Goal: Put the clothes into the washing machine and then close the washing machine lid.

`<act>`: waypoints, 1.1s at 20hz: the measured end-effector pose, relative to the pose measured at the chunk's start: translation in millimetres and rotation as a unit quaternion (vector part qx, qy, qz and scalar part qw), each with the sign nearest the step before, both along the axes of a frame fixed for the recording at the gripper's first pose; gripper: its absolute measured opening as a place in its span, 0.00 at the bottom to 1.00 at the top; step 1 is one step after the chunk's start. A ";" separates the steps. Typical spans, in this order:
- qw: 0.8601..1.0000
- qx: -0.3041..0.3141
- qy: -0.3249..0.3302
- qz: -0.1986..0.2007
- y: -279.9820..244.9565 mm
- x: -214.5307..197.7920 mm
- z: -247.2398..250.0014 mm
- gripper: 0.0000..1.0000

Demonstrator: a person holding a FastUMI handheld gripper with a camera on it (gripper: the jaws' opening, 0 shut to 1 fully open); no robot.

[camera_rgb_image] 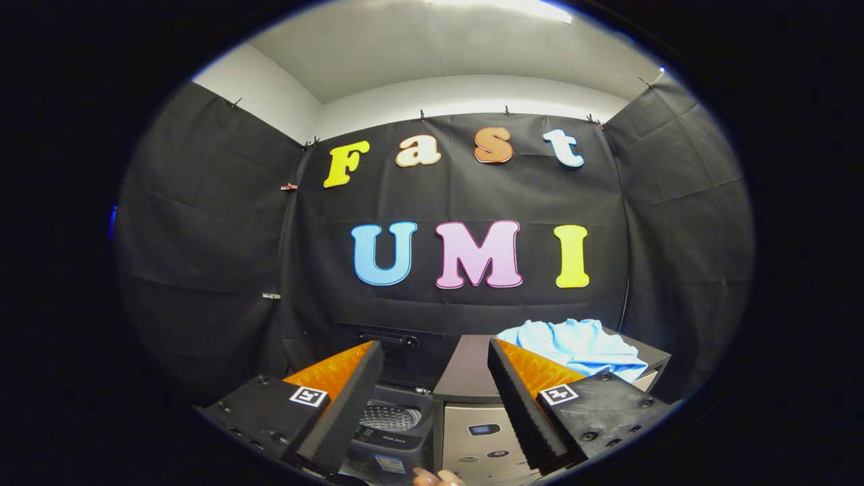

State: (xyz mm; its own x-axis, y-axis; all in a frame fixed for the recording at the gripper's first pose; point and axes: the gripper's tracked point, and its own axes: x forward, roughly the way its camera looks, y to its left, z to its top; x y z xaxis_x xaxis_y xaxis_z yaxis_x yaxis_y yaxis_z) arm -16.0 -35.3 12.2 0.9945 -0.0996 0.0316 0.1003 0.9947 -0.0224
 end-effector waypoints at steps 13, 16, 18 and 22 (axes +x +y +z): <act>1.000 0.008 -0.013 -0.020 -24.6 -9.0 19.2 0.98; 1.000 0.013 -0.014 -0.016 -27.8 -8.6 25.3 0.98; 1.000 0.013 -0.015 -0.019 -36.4 -8.7 28.5 0.98; 0.999 0.016 -0.008 -0.040 -60.9 -2.3 30.3 0.98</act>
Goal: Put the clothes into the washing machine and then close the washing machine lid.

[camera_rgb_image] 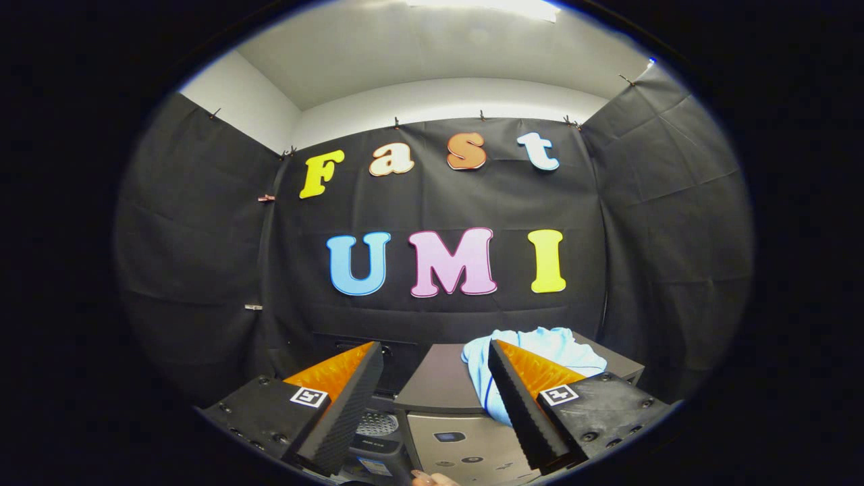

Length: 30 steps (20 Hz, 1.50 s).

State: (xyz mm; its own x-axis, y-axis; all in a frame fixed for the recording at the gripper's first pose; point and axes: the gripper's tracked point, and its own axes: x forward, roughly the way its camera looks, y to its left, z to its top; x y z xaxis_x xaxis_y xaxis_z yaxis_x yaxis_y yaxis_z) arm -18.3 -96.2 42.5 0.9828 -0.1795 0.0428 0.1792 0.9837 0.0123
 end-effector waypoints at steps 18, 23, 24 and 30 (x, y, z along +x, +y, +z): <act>0.991 0.007 0.123 -0.055 -129.1 136.0 25.7 0.99; 0.978 0.015 0.198 -0.067 -159.3 174.6 -4.3 0.99; 0.975 0.017 0.213 -0.068 -163.5 181.4 -12.5 0.99; 0.948 0.046 0.307 -0.075 -186.7 205.8 -75.1 0.99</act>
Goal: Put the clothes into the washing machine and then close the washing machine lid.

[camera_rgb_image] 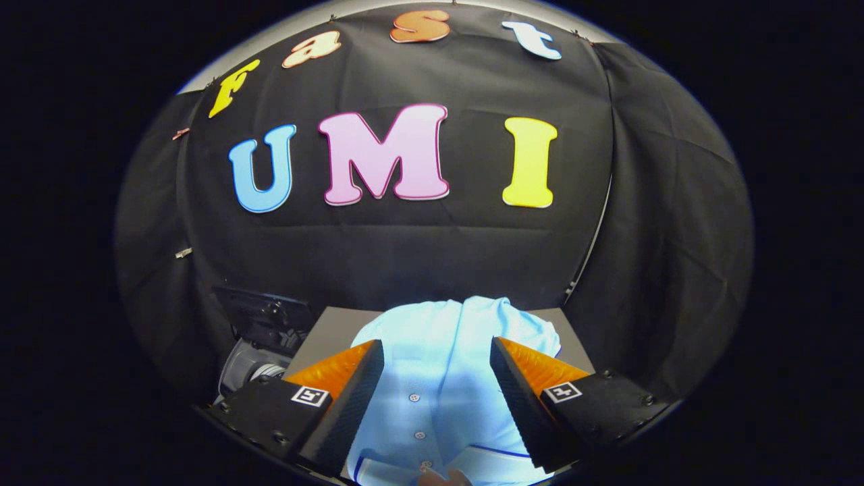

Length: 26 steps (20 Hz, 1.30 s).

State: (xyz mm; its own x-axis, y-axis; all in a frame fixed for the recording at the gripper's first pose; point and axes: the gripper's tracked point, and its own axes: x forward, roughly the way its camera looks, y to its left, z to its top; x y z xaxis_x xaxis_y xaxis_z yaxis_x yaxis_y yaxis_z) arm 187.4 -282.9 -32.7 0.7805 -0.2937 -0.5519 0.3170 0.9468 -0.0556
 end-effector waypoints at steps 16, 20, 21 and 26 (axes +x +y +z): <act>0.988 0.053 0.144 -0.005 -8.7 6.4 -72.5 0.99; 0.982 0.059 0.176 0.019 1.4 11.0 -74.9 0.51; 0.983 0.053 0.173 0.017 1.5 13.4 -71.8 0.34; 0.986 0.023 0.164 0.014 0.7 9.7 -67.8 0.05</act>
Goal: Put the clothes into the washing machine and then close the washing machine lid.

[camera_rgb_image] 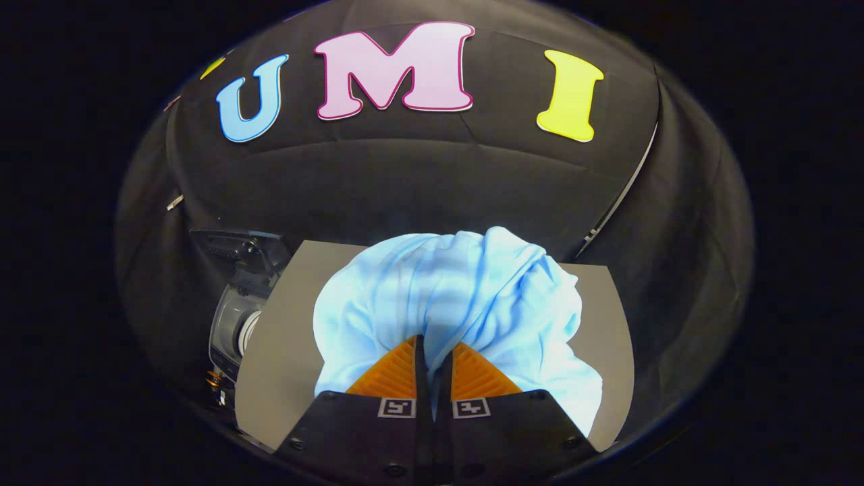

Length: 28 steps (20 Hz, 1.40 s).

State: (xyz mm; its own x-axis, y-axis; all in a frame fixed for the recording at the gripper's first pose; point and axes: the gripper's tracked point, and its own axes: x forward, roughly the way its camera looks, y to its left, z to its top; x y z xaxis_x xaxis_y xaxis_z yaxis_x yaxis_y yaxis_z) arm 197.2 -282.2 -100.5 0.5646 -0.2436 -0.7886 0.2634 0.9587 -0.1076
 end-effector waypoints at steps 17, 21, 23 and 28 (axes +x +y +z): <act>0.966 0.018 -0.232 0.114 148.1 6.6 232.8 0.05; 0.946 0.014 -0.267 0.183 227.5 26.1 260.7 0.05; 0.936 0.023 -0.266 0.229 273.9 39.0 253.0 0.05; 0.914 0.083 -0.238 0.318 375.5 67.3 192.2 0.05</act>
